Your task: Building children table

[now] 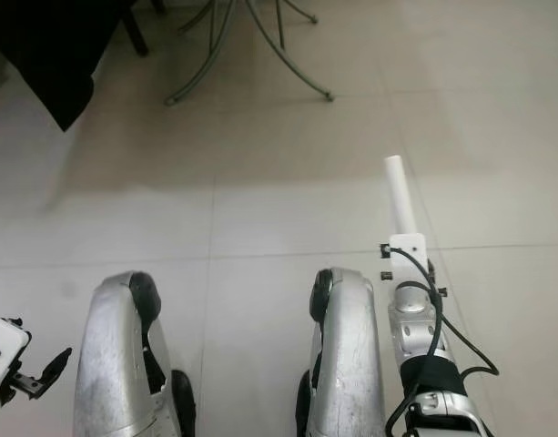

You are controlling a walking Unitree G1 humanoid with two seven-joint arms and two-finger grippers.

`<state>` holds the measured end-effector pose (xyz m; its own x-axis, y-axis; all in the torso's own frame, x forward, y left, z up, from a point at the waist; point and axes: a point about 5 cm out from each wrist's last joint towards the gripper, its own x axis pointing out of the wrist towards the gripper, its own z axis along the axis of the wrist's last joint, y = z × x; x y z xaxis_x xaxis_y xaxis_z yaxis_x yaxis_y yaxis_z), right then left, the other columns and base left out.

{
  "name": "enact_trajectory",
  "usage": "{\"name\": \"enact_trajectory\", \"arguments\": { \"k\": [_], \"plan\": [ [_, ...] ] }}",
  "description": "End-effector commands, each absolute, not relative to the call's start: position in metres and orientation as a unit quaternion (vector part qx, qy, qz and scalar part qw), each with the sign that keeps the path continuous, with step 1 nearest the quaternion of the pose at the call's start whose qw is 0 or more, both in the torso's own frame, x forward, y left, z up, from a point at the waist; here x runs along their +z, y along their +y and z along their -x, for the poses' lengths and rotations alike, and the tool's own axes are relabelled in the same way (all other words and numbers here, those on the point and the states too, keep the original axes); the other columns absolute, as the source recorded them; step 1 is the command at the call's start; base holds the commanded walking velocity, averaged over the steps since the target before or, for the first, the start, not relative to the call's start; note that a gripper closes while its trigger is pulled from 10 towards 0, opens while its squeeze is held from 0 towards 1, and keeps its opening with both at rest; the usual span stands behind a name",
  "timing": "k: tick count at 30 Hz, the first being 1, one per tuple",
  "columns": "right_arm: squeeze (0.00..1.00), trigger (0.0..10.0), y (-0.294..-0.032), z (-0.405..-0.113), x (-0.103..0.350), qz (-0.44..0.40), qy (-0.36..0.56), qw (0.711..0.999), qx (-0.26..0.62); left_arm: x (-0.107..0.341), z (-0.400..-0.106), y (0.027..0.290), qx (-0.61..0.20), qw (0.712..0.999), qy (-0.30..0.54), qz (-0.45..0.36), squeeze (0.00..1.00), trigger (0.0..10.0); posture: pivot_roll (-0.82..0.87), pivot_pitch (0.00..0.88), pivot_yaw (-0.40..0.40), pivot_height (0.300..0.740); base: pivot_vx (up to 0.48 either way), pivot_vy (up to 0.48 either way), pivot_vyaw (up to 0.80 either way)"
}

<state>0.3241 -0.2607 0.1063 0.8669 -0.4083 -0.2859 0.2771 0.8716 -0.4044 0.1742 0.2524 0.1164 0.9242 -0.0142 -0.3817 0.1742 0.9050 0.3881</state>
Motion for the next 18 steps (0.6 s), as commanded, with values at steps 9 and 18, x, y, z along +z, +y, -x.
{"name": "enact_trajectory", "arguments": {
  "k": [9, 18],
  "plan": [
    [0.00, 0.0, -0.235, -0.338, 0.147, 0.205, 0.130, 0.962, -0.123, 0.105, -0.205, 0.231, -0.054, 0.973, 0.151, -0.168, 0.00, 10.0, 0.05, 0.033, -0.040, 0.390, 0.000, 0.000, 0.00],
    [0.00, 0.0, -0.220, -0.339, 0.173, 0.222, 0.089, 0.966, -0.095, 0.110, -0.228, 0.230, -0.045, 0.982, 0.118, -0.140, 0.00, 10.0, 0.02, 0.000, -0.034, 0.415, 0.000, 0.000, 0.00]
  ]
}}
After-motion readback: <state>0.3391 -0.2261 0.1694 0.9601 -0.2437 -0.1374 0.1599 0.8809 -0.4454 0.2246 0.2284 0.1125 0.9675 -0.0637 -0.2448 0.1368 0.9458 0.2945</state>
